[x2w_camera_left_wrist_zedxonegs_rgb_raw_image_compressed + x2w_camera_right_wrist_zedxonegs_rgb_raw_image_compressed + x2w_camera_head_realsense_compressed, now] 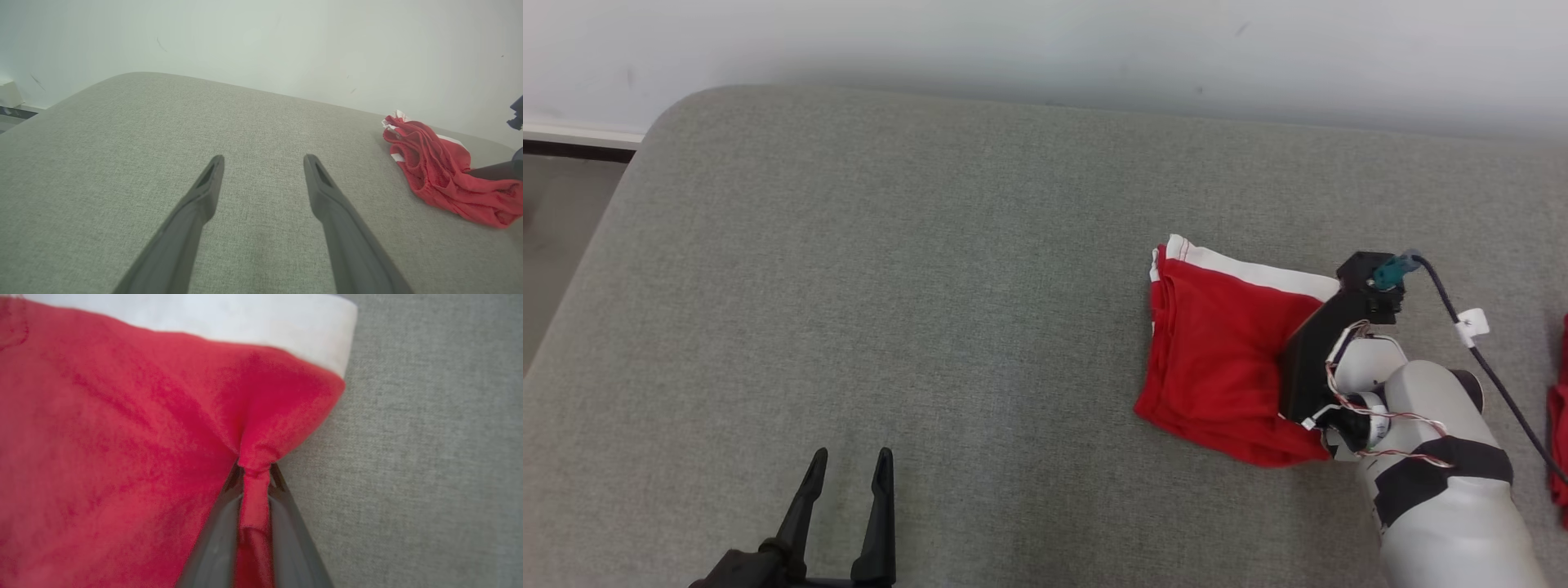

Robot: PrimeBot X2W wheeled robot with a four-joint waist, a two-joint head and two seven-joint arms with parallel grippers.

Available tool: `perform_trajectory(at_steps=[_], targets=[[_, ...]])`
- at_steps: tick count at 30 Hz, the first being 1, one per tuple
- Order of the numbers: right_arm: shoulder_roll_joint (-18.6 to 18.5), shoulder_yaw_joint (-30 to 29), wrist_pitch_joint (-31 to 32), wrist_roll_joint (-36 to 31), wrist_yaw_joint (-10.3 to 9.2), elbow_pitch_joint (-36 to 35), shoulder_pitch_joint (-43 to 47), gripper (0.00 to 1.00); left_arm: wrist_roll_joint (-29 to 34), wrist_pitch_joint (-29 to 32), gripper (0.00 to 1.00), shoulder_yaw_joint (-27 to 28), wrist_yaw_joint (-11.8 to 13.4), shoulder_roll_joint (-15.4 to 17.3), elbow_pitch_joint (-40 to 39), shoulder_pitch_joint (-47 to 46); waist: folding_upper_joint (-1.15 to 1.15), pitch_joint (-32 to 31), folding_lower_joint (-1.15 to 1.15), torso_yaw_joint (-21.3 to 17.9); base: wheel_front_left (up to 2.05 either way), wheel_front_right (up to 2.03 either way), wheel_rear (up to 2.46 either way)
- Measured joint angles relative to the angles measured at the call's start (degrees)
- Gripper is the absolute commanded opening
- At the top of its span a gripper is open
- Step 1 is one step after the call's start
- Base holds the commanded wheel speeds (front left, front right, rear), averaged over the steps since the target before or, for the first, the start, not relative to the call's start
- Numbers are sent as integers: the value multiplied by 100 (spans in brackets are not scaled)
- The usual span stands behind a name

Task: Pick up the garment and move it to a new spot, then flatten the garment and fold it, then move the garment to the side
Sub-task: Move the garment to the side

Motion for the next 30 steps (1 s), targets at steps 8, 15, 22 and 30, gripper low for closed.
perform_trajectory(at_steps=[8, 15, 22, 30], targets=[[-312, 1592, 415, -190, 0, -782, 69, 0, -22, 0, 100, 85, 0, 1, -46, 41, 0, -76, 1, -303, 0, 0, 0], [-1361, 3276, 934, 587, 1, -2052, -191, 0, -20, 0, 100, 242, 0, 1, -277, 87, 1, -87, 1, -703, 0, 0, 0], [-2548, 4274, 1201, 1425, 1, -3330, -548, 0, -18, 0, 100, 271, 0, -1, -459, -67, 0, -1, 1, -1290, 0, 0, 0], [-3266, 4192, 954, 1678, 1, -3758, -655, 0, 149, 0, 100, 263, 0, -4, -506, -220, 1, 198, 1, -1969, 0, 0, 0]])
